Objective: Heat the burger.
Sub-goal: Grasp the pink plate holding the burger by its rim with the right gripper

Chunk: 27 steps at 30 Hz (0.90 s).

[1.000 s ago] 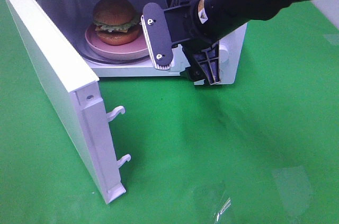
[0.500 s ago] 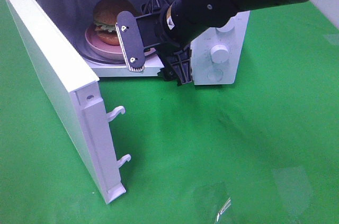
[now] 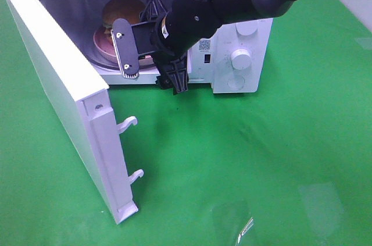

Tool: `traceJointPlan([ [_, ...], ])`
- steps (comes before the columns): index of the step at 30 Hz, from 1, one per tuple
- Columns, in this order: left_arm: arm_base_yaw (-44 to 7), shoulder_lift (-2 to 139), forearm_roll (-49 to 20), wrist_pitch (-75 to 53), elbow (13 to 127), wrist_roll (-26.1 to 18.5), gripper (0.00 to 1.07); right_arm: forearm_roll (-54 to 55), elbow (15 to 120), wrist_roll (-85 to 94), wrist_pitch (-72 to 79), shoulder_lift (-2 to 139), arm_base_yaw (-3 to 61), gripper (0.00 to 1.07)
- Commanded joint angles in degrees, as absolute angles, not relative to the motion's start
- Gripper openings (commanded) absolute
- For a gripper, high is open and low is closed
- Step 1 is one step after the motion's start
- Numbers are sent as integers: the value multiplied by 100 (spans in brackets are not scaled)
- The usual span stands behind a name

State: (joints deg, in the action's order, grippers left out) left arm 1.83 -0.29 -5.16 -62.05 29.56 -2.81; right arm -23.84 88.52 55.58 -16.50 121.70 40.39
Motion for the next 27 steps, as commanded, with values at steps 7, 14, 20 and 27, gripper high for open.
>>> traceJointPlan([
  [7, 201, -57, -527, -6142, 2956, -246, 100, -2189, 9620, 5586, -1707, 12794, 3999, 85],
  [14, 201, -57, -527, -6142, 2956, -246, 100, -2103, 9958, 5581, -1725, 13098, 3919, 83],
  [20, 201, -57, -527, -6142, 2956, -246, 100, -2034, 10113, 5581, -1702, 13287, 3810, 82],
  [27, 201, -57, -527, -6142, 2956, -246, 100, -1942, 10130, 5586, -1495, 13487, 3799, 81],
])
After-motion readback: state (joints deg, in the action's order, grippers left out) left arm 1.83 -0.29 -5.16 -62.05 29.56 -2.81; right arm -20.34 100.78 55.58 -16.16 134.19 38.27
